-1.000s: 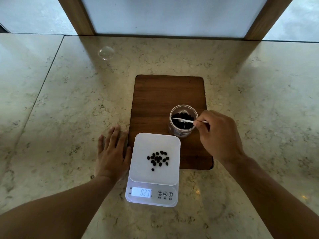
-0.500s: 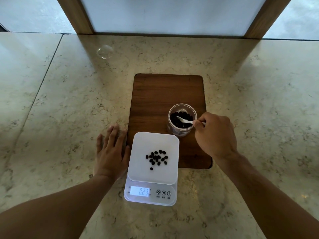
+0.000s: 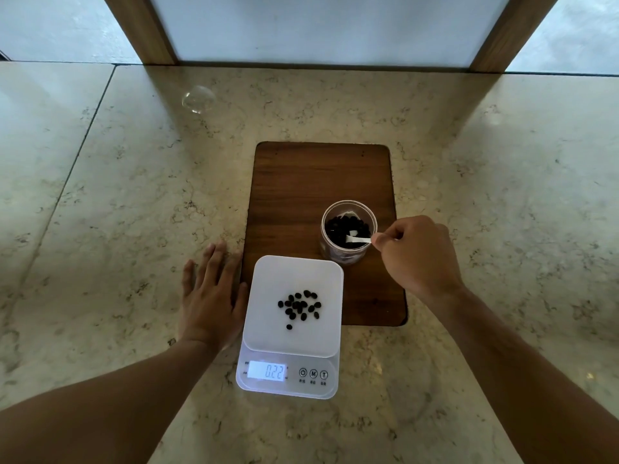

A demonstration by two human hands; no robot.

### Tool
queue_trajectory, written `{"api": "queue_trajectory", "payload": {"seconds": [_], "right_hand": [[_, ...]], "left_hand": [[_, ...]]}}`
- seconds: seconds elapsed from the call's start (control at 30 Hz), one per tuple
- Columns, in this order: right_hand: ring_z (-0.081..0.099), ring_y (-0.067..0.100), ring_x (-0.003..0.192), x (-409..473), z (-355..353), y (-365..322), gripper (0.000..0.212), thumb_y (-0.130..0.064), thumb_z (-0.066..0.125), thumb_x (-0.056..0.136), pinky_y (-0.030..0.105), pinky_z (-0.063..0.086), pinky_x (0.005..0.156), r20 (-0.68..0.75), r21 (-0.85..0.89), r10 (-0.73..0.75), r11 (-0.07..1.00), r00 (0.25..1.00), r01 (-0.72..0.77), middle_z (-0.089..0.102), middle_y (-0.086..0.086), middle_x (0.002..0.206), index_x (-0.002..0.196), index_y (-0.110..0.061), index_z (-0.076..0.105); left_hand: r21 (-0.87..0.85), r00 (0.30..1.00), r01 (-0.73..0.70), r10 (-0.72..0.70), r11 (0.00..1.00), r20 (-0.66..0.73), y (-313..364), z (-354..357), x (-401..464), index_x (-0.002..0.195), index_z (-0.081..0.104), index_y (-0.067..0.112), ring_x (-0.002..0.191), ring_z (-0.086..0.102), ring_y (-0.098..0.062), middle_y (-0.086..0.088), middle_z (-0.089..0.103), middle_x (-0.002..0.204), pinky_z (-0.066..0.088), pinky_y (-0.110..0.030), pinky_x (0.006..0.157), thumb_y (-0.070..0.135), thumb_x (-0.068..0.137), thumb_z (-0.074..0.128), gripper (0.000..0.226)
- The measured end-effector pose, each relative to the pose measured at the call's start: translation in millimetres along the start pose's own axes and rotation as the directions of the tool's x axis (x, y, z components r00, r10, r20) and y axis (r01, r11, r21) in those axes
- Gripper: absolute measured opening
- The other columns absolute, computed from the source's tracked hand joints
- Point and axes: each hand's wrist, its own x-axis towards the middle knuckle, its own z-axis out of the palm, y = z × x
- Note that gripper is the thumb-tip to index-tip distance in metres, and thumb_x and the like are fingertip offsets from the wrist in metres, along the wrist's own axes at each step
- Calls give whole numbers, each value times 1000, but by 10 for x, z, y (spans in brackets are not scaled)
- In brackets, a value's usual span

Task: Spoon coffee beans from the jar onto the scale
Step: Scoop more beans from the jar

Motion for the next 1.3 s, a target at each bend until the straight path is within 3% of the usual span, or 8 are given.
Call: {"api": "queue_trajectory", "payload": {"seconds": [0.37, 0.53, 0.73, 0.83, 0.9, 1.07, 1.2, 1.3], "right_hand": [[46, 8, 30, 15, 67, 10, 35, -28, 70, 86, 21, 38, 41, -18, 96, 75, 993, 997, -73, 59, 0, 43, 55, -13, 66], [57, 9, 42, -17, 72, -22, 32, -28, 68, 87, 18, 36, 43, -74, 47, 59, 997, 996, -56, 62, -3, 49, 57, -18, 66], [57, 12, 55, -115, 15, -81, 16, -27, 66, 92, 23, 42, 52, -199, -151, -142, 982, 970, 112, 65, -2, 66, 81, -14, 69], [62, 21, 64, -114, 17, -107, 17, -25, 64, 94, 33, 52, 61, -154, -211, -193, 965, 969, 159, 70, 4, 74, 87, -11, 69], [63, 22, 66, -107, 58, -111, 19, -25, 63, 94, 31, 50, 61, -125, -218, -197, 962, 972, 167, 72, 6, 75, 89, -9, 70], [53, 6, 50, -47, 103, -97, 24, -25, 64, 91, 18, 33, 45, -113, -118, -73, 991, 991, 59, 62, -1, 58, 73, -11, 71], [61, 17, 47, 3, 86, -73, 32, -27, 66, 88, 20, 39, 42, -86, 13, 21, 1000, 996, -20, 64, 3, 51, 59, -13, 68], [54, 14, 39, 11, 94, -36, 36, -28, 68, 87, 20, 35, 41, -73, 82, 63, 995, 995, -57, 61, 2, 46, 54, -14, 65]], "left_hand": [[-1, 1000, 1, -1, 1000, -4, -19, 20, 2, 151, 33, 20, 152, 12, -24, -11, 27, 161, 10, -55, 121, 41, 94, 30, 61], [-1, 1000, 1, -1, 1000, 0, -10, 9, 2, 152, 32, 20, 153, 10, -23, -10, 26, 162, 9, -54, 122, 42, 94, 28, 62], [1, 1000, 4, -4, 1000, 5, -1, -3, -4, 152, 32, 19, 153, 10, -23, -11, 26, 162, 10, -55, 121, 42, 94, 28, 62], [-3, 1000, 5, -5, 1000, 5, -5, 1, 0, 152, 32, 19, 153, 11, -24, -10, 26, 162, 10, -55, 121, 41, 94, 28, 62], [-4, 1000, 4, -4, 1000, 4, -7, 7, 1, 151, 32, 19, 153, 10, -24, -10, 26, 162, 10, -55, 121, 42, 94, 28, 62], [-5, 1000, 11, -11, 1000, 4, 3, 5, 5, 152, 33, 19, 152, 11, -23, -10, 27, 162, 9, -54, 122, 41, 94, 28, 62], [-5, 1000, 8, -8, 1000, 2, 5, -3, 2, 151, 33, 20, 152, 12, -23, -10, 27, 162, 10, -54, 121, 41, 94, 29, 62], [-7, 1000, 11, -11, 1000, 4, 6, -6, 2, 151, 33, 19, 152, 12, -23, -10, 27, 162, 10, -55, 121, 41, 93, 28, 62]]}}
